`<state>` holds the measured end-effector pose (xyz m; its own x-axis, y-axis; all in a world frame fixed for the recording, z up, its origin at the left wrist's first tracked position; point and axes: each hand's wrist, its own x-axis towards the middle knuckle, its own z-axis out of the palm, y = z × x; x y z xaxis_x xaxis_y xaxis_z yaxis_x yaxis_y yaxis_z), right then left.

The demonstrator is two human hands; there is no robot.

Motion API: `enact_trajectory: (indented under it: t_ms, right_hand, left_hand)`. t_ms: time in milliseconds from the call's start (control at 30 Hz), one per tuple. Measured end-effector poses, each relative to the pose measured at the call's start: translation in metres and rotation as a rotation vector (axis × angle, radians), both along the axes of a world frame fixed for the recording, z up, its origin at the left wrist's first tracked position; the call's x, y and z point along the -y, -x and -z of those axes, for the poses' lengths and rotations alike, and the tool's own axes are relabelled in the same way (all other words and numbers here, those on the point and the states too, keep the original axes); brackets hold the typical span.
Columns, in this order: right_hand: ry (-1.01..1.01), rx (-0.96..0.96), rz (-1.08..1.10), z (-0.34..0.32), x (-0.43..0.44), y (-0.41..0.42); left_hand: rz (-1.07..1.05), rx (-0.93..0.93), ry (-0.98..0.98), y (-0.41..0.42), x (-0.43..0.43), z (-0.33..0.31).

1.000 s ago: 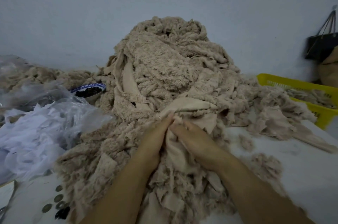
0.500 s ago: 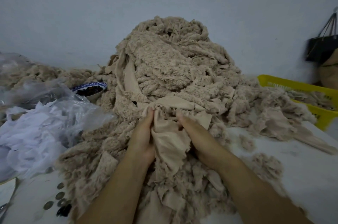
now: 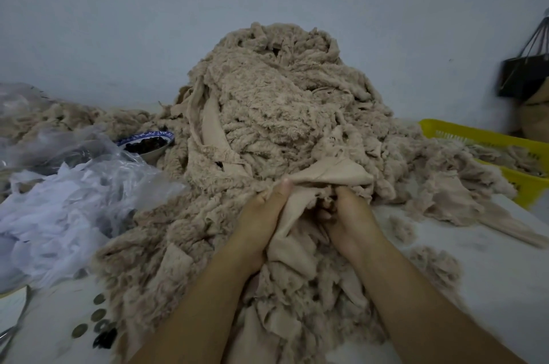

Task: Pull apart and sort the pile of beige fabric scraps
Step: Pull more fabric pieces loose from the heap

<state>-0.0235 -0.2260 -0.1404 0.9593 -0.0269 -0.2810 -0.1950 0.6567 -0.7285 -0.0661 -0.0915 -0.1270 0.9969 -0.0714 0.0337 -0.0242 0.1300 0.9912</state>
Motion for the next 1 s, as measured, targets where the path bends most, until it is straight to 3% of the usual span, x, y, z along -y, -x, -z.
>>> enact_trajectory:
  t_ms: [133, 233, 300, 400, 467, 600, 733, 900, 1000]
  right_hand:
    - [-0.156, -0.071, 0.11, 0.005, 0.015, -0.008]
    - [-0.092, -0.052, 0.076, 0.005, 0.024, -0.012]
    - [0.082, 0.041, -0.069, 0.005, 0.012, -0.007]
    - [0.499, 0.195, -0.395, 0.009, -0.008, 0.004]
    - [0.662, 0.261, -0.488, 0.008, -0.012, 0.01]
    - [0.601, 0.401, -0.46, 0.01, -0.011, 0.013]
    - [0.724, 0.515, -0.287, 0.008, -0.013, 0.015]
    - [0.494, 0.297, -0.137, 0.003, -0.008, 0.01]
    - [0.331, 0.214, -0.233, 0.002, -0.003, 0.009]
  left_hand:
    - [0.006, 0.016, 0.414, -0.006, -0.017, -0.002]
    - [-0.039, 0.03, 0.582, -0.014, -0.031, 0.0]
    - [-0.018, -0.047, 0.558, -0.014, -0.029, 0.001]
    - [-0.016, -0.126, 0.557, -0.015, -0.027, 0.003]
    - [0.009, -0.132, 0.575, -0.015, -0.028, 0.002]
    - [-0.046, -0.132, 0.445, -0.015, -0.026, 0.005]
    - [-0.109, -0.088, 0.25, -0.011, -0.018, 0.005]
    - [-0.063, -0.092, 0.184, -0.008, -0.017, 0.006]
    - [0.011, -0.12, 0.161, -0.003, -0.018, 0.004]
